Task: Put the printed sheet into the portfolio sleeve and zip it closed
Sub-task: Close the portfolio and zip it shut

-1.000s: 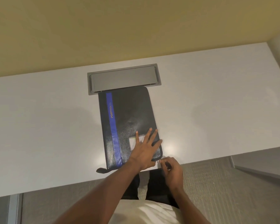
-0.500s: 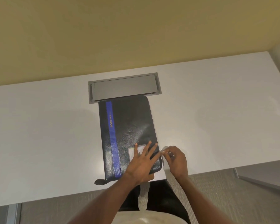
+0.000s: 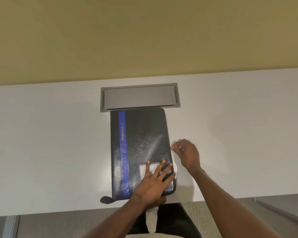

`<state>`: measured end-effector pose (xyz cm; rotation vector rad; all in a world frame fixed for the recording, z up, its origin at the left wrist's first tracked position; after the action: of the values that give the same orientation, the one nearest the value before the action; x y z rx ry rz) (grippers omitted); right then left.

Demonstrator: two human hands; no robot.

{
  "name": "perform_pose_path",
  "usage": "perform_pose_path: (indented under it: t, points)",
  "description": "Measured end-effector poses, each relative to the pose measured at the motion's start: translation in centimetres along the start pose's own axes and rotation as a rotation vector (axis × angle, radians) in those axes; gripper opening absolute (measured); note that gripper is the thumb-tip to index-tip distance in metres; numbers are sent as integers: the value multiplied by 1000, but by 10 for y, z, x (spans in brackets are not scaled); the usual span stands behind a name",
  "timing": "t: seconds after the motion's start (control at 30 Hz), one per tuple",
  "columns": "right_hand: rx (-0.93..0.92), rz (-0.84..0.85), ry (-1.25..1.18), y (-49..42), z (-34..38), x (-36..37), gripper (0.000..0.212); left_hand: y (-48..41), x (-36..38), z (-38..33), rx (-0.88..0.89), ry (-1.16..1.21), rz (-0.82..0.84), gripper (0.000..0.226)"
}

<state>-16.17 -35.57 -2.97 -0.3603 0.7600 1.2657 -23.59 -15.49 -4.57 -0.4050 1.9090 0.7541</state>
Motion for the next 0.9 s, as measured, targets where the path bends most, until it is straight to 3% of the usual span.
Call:
perform_pose_path:
  t: [0.23, 0.37, 0.47, 0.63, 0.73, 0.9]
  points:
    - [41, -2, -51, -33, 5, 5, 3, 5, 4, 2, 50, 49, -78, 119]
    - [75, -45, -151, -31, 6, 6, 6, 8, -3, 4, 86, 36, -39, 104]
    - [41, 25, -92, -19, 6, 11, 13, 7, -13, 9, 132, 37, -120, 84]
    - [24, 22, -47, -19, 4, 14, 16, -39, -71, 68, -260, 123, -375, 65]
    - [4, 44, -7, -23, 7, 15, 23, -77, -107, 120, -453, 239, -411, 72]
    - [-11, 54, 9, -26, 3, 13, 24, -117, -132, 175, -575, 269, -392, 71]
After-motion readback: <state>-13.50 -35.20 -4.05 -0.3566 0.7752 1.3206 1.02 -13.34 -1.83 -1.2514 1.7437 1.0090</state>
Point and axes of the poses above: each hand's wrist, its own y-axis away from the middle knuckle, its own x-axis out of the palm, z = x × y, the point moved 2 cm from there along -y, towards the middle knuckle, and after that the axes turned 7 degrees about -z, right-handed, at the moved point
